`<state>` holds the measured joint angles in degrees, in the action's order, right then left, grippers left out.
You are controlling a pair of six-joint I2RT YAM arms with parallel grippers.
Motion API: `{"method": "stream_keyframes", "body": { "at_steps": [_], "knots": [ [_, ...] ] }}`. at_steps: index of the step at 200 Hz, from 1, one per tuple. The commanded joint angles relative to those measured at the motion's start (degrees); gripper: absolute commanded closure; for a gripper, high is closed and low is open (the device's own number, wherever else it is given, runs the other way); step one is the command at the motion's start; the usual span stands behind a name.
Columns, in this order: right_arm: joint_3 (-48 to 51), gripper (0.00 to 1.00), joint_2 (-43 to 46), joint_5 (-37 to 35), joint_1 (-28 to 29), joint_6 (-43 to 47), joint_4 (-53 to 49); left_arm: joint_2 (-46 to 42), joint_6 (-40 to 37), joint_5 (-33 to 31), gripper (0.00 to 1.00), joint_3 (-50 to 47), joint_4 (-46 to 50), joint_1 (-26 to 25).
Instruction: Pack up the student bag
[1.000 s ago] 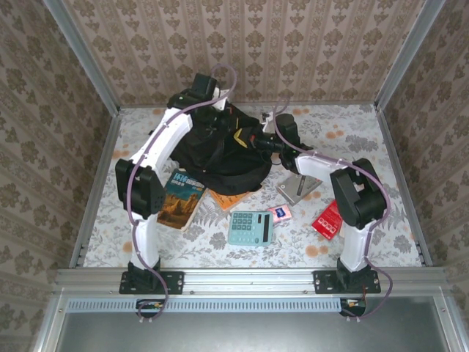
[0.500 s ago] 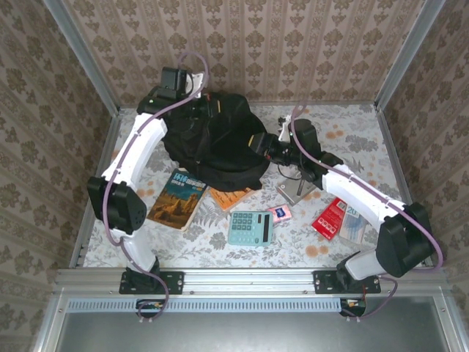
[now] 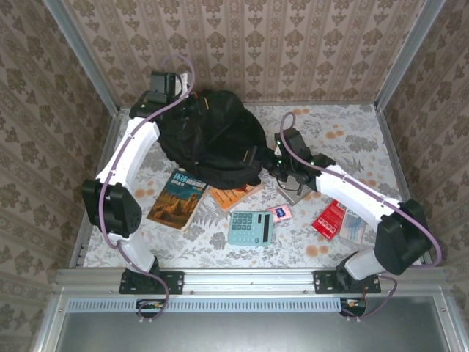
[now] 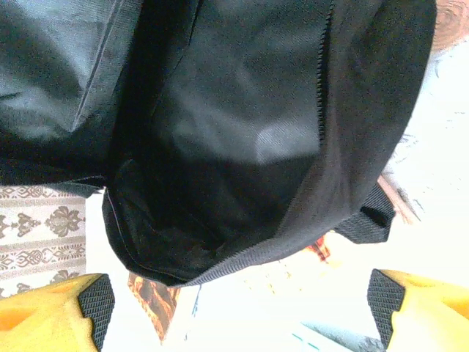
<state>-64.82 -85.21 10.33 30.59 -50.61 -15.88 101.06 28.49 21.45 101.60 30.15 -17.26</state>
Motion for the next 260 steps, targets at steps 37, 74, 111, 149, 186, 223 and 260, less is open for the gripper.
{"method": "stream_keyframes", "body": {
  "at_steps": [37,74,111,149,186,223,260],
  "knots": [
    [-8.8,0.26,-9.6,0.1,-0.7,3.3,-0.5,-5.6,2.3,-4.5,1.00,0.4,-2.1,-1.1],
    [-18.1,0.50,-18.4,3.7,-1.8,4.6,-0.6,-9.5,1.1,-7.9,1.00,-1.1,-2.0,-1.1],
    [-28.8,0.62,-26.8,6.0,-3.9,6.7,-1.2,-10.4,-0.2,-11.5,1.00,-2.2,-3.3,-0.5],
    [-34.9,0.48,-29.4,7.7,-5.0,11.3,-4.5,-7.3,-0.6,-15.4,1.00,-1.4,-4.9,1.9],
    [-33.4,0.16,-24.2,2.5,-5.1,18.0,-10.1,-2.8,4.2,-6.2,1.00,-1.3,-5.7,5.3],
    [-25.3,0.13,-12.6,-10.7,-5.1,20.5,-18.3,-5.3,7.9,-3.6,1.00,-7.6,-8.1,5.2],
    [-12.8,0.18,-1.4,-12.9,-5.2,21.2,-21.5,-10.5,7.8,-4.1,1.00,-11.0,-5.3,5.5]
  ]
}}
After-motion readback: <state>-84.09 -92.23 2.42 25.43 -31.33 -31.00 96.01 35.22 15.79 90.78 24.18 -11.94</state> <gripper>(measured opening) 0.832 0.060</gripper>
